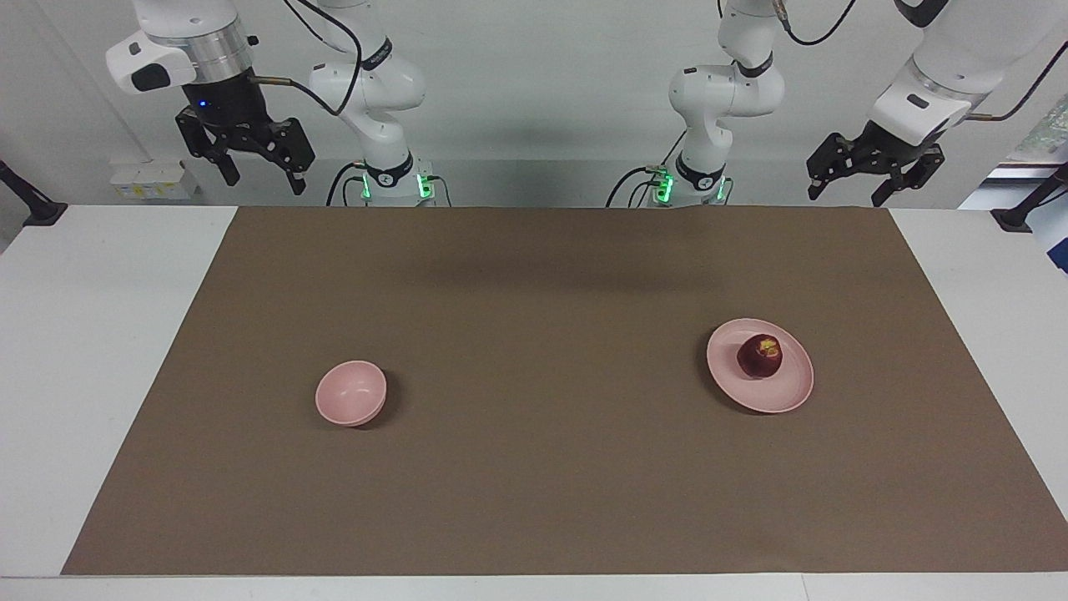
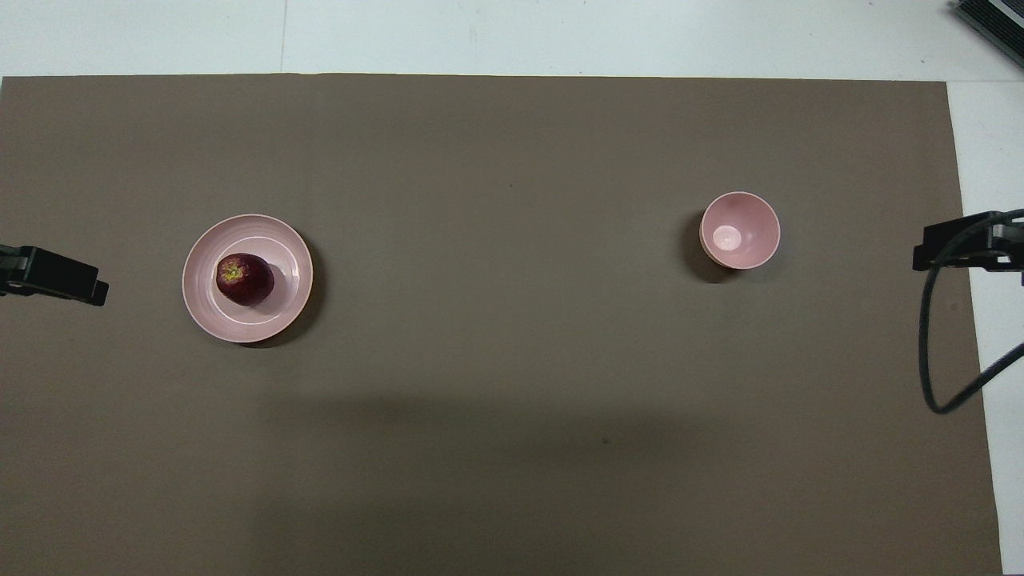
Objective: Move apple from plate to bowl
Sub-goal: 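Reach the left gripper down onto the red apple on the plate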
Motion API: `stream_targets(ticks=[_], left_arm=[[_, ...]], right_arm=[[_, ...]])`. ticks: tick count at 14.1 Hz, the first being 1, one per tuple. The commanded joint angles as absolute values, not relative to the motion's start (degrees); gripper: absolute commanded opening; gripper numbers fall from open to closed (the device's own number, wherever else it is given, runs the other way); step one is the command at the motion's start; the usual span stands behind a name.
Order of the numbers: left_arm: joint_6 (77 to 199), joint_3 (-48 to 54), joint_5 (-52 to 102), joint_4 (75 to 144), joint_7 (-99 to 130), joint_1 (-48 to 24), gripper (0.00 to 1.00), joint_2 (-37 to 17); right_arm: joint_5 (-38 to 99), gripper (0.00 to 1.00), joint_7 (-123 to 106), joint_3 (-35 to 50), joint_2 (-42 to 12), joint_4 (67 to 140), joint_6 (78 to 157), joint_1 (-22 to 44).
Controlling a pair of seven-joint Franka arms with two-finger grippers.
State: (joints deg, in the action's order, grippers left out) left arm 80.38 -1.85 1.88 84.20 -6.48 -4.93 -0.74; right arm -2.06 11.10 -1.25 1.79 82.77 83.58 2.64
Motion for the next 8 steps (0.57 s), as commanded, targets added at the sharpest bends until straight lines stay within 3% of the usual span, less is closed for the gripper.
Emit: stream_targets(ticks=[1, 8], left_arm=[[83.57, -2.02, 2.46, 84.54, -6.25, -5.53, 1.00, -2.89], [100.52, -1.93, 2.55, 98.24, -5.63, -6.33, 1.00, -3.51]], right_arm=[[-1.58, 1.00, 11.87, -1.23, 1.76, 82.62, 83.32, 2.37], [-1.58, 1.00, 11.87, -1.23, 1.76, 82.62, 83.23, 2.37]])
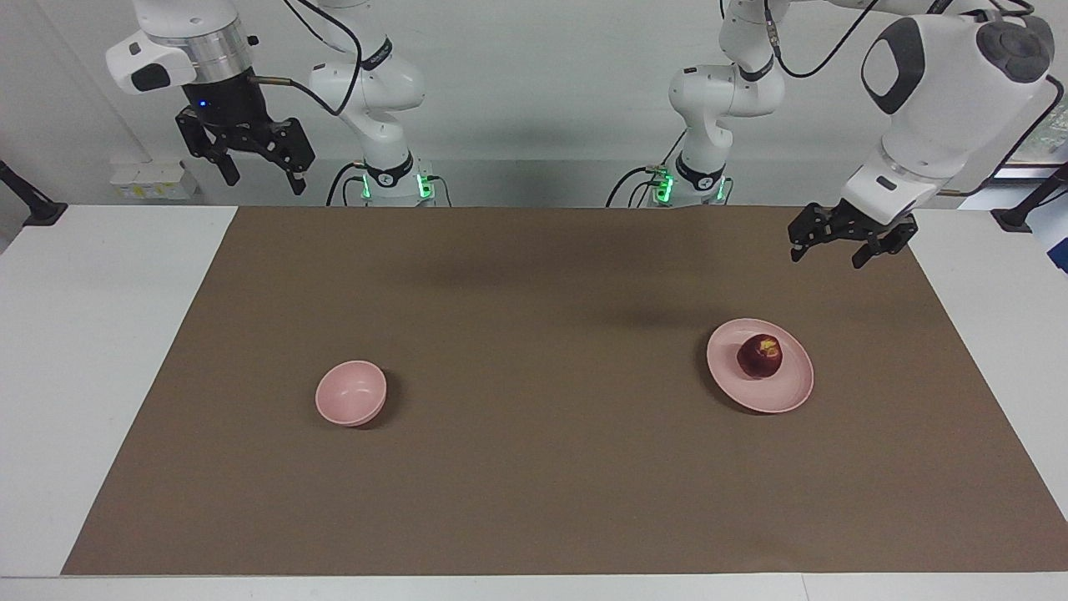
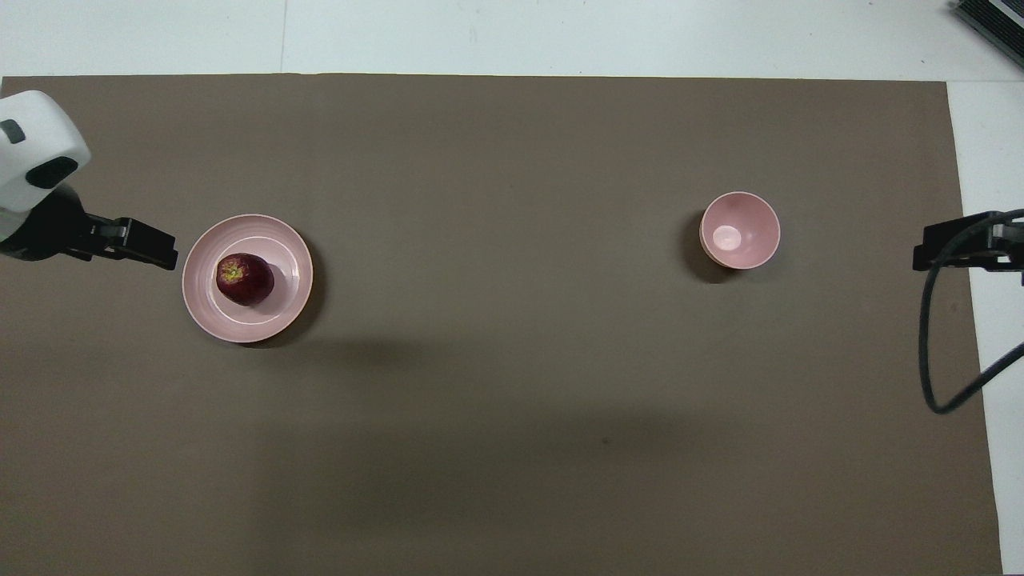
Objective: Move apple from plate to bowl
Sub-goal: 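Reach the left gripper down onto the red apple on the plate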
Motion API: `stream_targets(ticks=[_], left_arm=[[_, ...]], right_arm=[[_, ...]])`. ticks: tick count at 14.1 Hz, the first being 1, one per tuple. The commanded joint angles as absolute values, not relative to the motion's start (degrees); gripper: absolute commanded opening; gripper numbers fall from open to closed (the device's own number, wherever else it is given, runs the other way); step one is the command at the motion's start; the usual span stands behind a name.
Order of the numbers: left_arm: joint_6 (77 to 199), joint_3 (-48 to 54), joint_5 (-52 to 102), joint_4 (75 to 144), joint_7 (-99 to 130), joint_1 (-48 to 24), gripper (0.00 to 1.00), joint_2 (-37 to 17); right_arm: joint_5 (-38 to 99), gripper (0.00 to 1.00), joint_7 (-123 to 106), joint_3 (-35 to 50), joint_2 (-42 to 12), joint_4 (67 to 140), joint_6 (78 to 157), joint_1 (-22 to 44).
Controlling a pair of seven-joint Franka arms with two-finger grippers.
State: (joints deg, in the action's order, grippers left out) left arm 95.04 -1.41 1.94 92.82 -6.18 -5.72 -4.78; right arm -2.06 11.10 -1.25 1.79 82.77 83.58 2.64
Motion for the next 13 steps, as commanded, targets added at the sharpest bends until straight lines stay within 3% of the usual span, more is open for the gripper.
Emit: stream_targets(ticks=[1, 6, 13], left_arm=[[102.90, -1.93, 2.55, 99.91, -5.63, -6.33, 1.00, -4.21], [109.14, -1.93, 2.55, 101.16, -4.14, -7.11, 1.00, -10.88], [121.98, -1.93, 2.55, 109.94, -3.16, -8.18, 1.00, -13.27]], right_arm=[[-1.58, 1.00, 11.87, -1.23, 1.84, 82.62, 83.23, 2.37], [-1.58, 1.00, 11.87, -1.23, 1.84, 82.62, 83.32, 2.37], [-1.58, 1.00, 11.78, -1.93, 1.76, 82.62, 83.32, 2.20]])
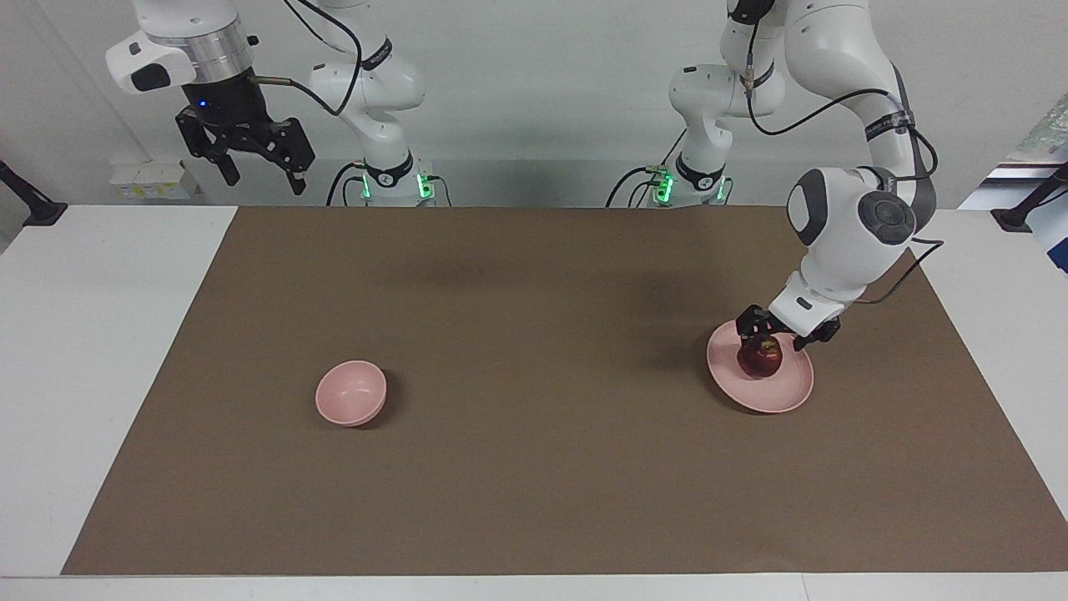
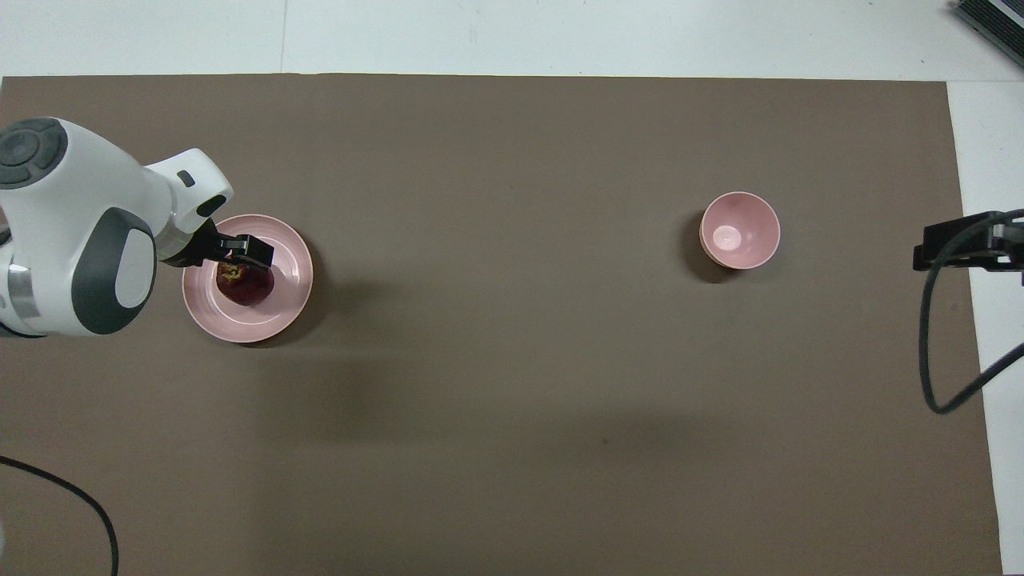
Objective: Move apple from plate to bowl
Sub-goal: 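Reach the left gripper down onto the red apple on the plate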
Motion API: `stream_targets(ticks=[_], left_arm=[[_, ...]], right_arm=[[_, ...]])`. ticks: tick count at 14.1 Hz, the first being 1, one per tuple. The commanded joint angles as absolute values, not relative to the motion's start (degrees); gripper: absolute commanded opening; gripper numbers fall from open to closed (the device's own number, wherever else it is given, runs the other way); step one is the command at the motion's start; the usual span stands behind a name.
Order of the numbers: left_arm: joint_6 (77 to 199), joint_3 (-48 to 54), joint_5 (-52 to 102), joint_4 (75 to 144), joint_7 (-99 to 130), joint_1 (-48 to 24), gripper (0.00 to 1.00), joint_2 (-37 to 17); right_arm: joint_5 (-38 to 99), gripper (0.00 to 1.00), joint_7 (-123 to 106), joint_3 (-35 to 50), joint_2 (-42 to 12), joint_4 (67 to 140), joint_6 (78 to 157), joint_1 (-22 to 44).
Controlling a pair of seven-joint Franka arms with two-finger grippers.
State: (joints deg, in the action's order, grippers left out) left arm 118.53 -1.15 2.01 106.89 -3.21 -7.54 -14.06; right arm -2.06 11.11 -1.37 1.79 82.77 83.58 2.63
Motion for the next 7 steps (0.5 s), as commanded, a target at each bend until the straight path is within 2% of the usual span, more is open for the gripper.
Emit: stream_targets(ticks=[1, 5, 7], left_arm=[[123.65, -1.93, 2.55, 111.52, -3.16, -8.00, 1.00, -13.18], [128.83, -1.93, 2.55, 115.74, -3.34, -7.56, 1.00, -13.27], [129.11, -1.93, 2.55, 115.75, -3.16, -7.56, 1.00, -13.27]], right_arm=[[-1.58, 1.00, 11.86, -2.63, 1.76, 82.62, 83.32, 2.28], [-1.58, 1.00, 11.60, -2.72, 1.93, 82.79, 83.06, 2.46], [-1.58, 1.00, 11.51, -2.72, 2.02, 82.88, 83.06, 2.37]])
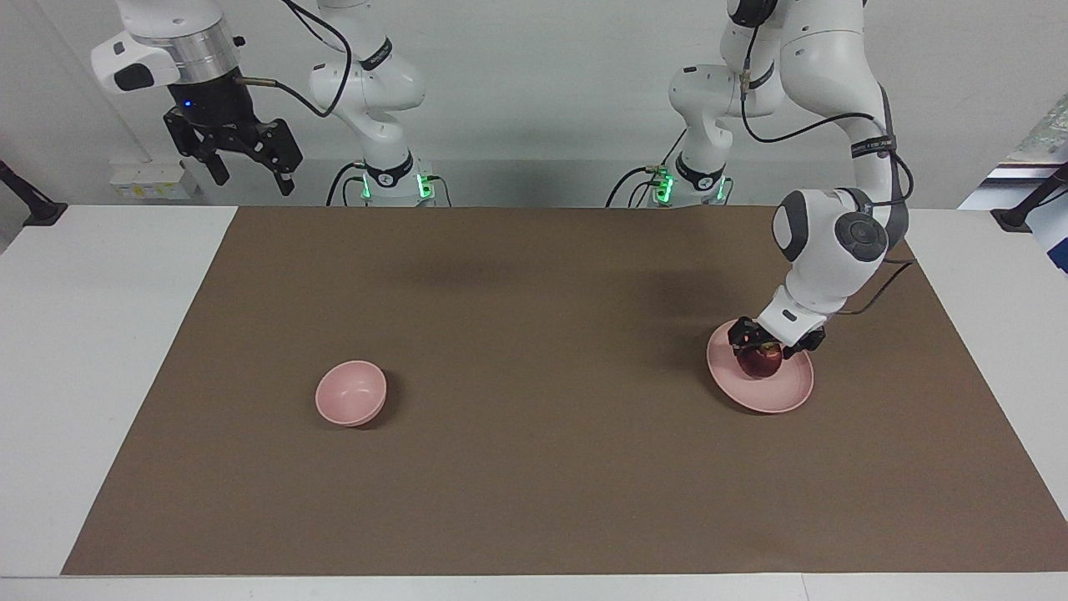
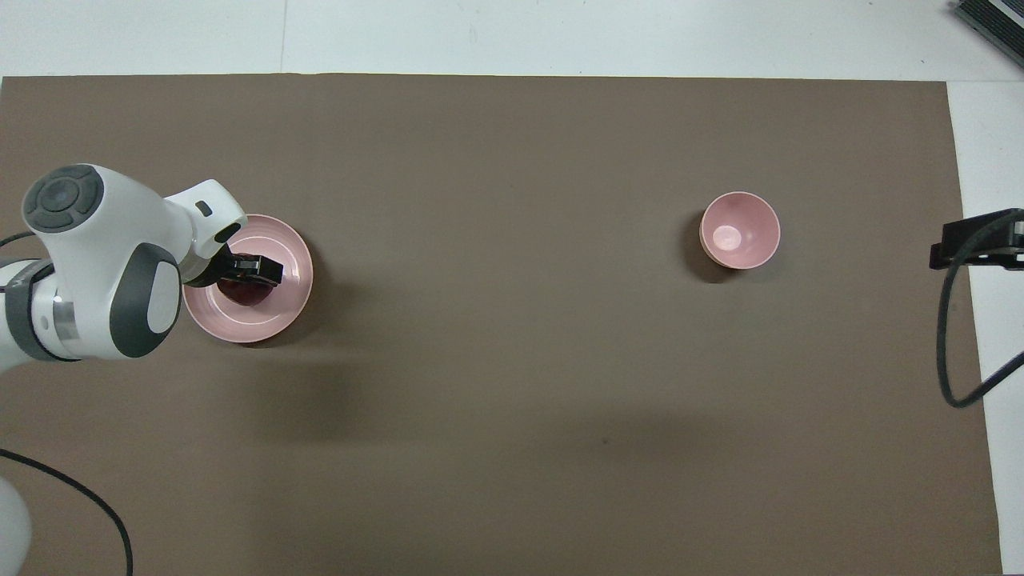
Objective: Move apple from plate to bowl
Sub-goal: 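Reach the left gripper down onto the red apple on the plate, then close the left gripper on the apple and lift it off the plate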
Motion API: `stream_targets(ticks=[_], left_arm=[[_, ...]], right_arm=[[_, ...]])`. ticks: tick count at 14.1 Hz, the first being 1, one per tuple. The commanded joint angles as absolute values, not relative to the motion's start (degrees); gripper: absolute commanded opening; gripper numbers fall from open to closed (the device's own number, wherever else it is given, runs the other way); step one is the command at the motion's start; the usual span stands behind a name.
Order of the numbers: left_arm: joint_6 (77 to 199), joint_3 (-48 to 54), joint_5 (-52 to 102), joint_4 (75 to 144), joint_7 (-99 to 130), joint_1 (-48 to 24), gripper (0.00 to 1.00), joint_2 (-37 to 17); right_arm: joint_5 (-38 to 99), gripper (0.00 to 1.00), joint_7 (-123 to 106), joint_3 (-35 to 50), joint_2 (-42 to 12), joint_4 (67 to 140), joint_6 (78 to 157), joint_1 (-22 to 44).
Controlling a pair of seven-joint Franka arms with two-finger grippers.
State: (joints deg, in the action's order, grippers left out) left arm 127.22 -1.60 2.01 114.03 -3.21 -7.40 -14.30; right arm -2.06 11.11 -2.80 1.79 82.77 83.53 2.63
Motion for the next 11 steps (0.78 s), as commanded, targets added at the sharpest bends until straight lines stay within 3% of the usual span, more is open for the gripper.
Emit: stream_targets(ticks=[1, 3, 4, 11], left_arm=[[129.02, -1.93, 2.55, 115.75, -2.73, -7.56, 0.92, -13.18], [128.76, -1.93, 2.55, 114.97, -2.64, -7.73, 0.19, -13.45], [128.67, -2.02, 2.55, 114.87, -2.38, -7.73, 0.00, -13.45], [122.79, -1.93, 2.55, 109.61, 1.30, -8.35, 0.00, -12.57]], right_arm=[[-1.58, 1.00, 11.51, -2.81, 2.11, 82.88, 83.06, 2.37], [-1.58, 1.00, 11.51, -2.81, 2.28, 83.14, 82.88, 2.37], [-1.58, 1.00, 11.60, -2.81, 2.46, 83.49, 82.53, 2.37], [-1.58, 1.00, 11.87, -2.99, 2.55, 83.58, 81.83, 2.29]])
